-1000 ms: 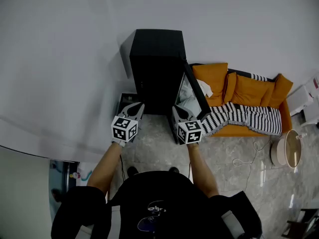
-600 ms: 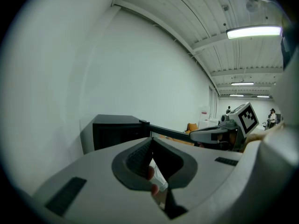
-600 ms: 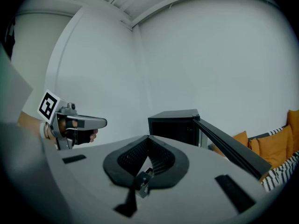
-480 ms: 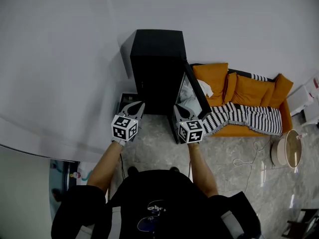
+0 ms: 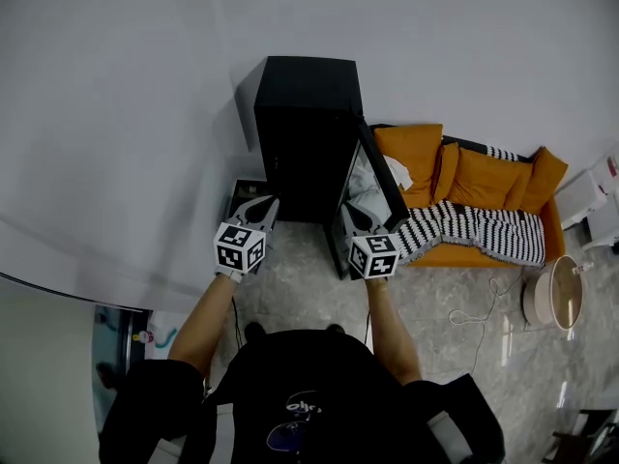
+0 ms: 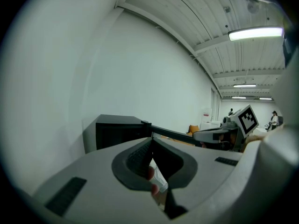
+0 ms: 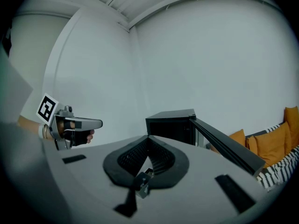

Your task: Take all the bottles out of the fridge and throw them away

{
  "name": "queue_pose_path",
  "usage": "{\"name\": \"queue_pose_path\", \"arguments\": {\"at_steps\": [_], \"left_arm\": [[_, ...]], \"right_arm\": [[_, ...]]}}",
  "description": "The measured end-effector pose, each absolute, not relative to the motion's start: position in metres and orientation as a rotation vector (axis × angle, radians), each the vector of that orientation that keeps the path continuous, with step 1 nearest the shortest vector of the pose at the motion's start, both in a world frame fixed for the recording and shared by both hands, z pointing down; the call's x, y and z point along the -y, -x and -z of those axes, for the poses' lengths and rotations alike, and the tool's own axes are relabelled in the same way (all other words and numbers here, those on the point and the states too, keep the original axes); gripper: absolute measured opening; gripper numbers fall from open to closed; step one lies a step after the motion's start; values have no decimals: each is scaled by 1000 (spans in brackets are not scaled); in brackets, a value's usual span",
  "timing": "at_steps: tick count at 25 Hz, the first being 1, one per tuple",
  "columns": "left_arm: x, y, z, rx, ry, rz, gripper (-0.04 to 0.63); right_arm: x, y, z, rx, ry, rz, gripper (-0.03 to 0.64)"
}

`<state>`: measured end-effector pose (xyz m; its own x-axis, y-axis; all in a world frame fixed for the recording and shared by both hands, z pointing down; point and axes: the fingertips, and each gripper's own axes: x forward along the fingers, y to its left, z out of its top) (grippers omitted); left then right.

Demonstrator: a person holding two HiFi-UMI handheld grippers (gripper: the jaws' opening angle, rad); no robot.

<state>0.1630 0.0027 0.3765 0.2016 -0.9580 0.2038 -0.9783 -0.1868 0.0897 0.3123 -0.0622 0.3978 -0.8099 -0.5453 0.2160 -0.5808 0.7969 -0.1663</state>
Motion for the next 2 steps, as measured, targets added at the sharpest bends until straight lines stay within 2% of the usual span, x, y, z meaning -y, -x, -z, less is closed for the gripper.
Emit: {"name": "queue_pose_path", "arguments": {"at_steps": [2], "left_arm": [[-3, -163, -375, 1868, -2266, -139, 2]], "right_arm": [[59, -314, -398, 2825, -888, -337, 6]]}}
